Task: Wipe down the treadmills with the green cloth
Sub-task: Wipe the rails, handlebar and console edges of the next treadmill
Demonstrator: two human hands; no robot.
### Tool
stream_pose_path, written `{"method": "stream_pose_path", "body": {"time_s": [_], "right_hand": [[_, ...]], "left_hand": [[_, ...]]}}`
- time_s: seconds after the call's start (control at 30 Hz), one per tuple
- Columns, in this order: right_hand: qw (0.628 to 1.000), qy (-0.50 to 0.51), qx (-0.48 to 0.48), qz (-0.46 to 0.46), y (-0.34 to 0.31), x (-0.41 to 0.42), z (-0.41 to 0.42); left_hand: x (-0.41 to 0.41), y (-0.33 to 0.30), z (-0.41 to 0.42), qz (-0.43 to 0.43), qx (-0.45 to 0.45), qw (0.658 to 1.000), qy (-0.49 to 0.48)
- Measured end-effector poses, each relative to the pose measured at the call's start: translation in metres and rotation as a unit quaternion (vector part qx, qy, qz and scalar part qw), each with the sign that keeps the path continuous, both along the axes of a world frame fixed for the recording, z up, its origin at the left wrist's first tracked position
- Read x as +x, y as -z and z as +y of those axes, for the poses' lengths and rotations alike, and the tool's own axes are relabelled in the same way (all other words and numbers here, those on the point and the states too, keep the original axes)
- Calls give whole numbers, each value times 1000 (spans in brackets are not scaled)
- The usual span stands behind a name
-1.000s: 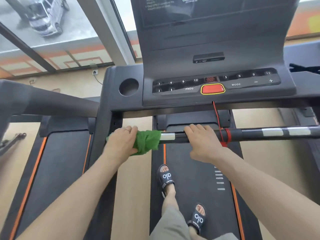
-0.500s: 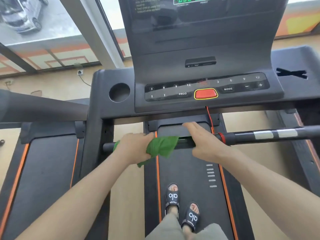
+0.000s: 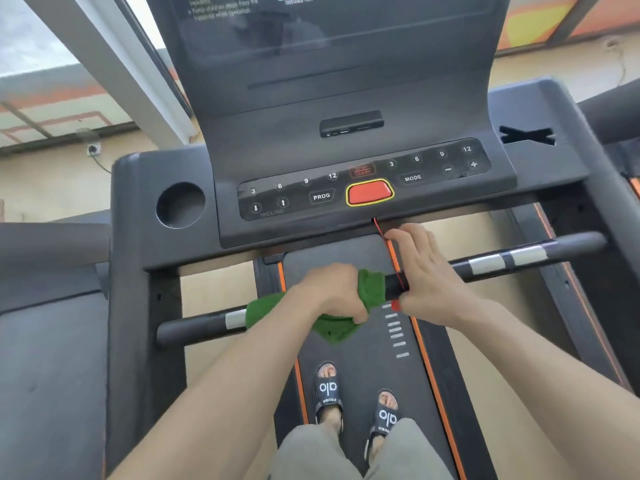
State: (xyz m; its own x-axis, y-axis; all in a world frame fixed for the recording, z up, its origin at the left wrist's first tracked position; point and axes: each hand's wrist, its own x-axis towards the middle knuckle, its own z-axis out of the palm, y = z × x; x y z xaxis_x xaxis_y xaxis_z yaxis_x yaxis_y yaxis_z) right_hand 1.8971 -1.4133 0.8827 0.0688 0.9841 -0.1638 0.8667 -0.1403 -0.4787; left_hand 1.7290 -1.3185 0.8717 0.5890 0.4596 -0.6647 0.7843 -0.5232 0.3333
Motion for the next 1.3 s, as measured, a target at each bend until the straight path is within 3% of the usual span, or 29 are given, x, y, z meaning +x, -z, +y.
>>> {"method": "stream_pose_path", "body": {"time_s": [0.1, 0.17, 0.23, 0.27, 0.33, 0.43, 0.53, 0.6, 0.67, 0.73, 0.8, 0.87, 1.0, 1.1, 1.17, 1.3], "right_hand": [[993, -28, -69, -95, 4, 16, -7], [970, -94, -124, -186, 8, 18, -2], [962, -96, -156, -200, 10, 16, 5], [964, -91, -148, -201, 11, 17, 7], [966, -89, -133, -205, 12, 17, 7], [966, -85, -125, -212, 13, 17, 6], [969, -77, -112, -208, 17, 16, 7], [970, -74, -111, -205, 16, 17, 8], [970, -82, -110, -203, 14, 19, 7], [971, -89, -103, -195, 9, 22, 5], [973, -108, -96, -181, 4, 25, 3], [974, -134, -98, -153, -1, 35, -3], [953, -157, -110, -234, -3, 85, -23], [957, -113, -136, -230, -8, 143, -38], [959, -102, -151, -217, -9, 169, -43], [959, -115, -166, -198, -3, 191, -44]], "left_hand": [[-13, 17, -35, -91, 254, 963, 23], [-13, 26, -50, -111, 350, 928, 61], [-6, 33, -55, -119, 406, 903, 75], [-3, 32, -54, -120, 408, 902, 69], [2, 21, -45, -105, 336, 935, 54], [8, 6, -14, -41, 86, 994, 44], [22, -6, 21, 84, -183, 979, -20], [30, -9, 26, 122, -241, 961, -60], [32, -6, 15, 104, -172, 977, -70], [24, 3, -14, 33, 40, 997, -60], [13, 14, -47, -33, 277, 960, -5], [4, 19, -60, -59, 371, 925, 52], [-14, 5, -58, -94, 324, 939, 63], [-14, -36, -61, -115, 284, 950, -55], [-7, -62, -64, -155, 198, 958, -136], [57, -79, -86, -283, 135, 919, -240]]}}
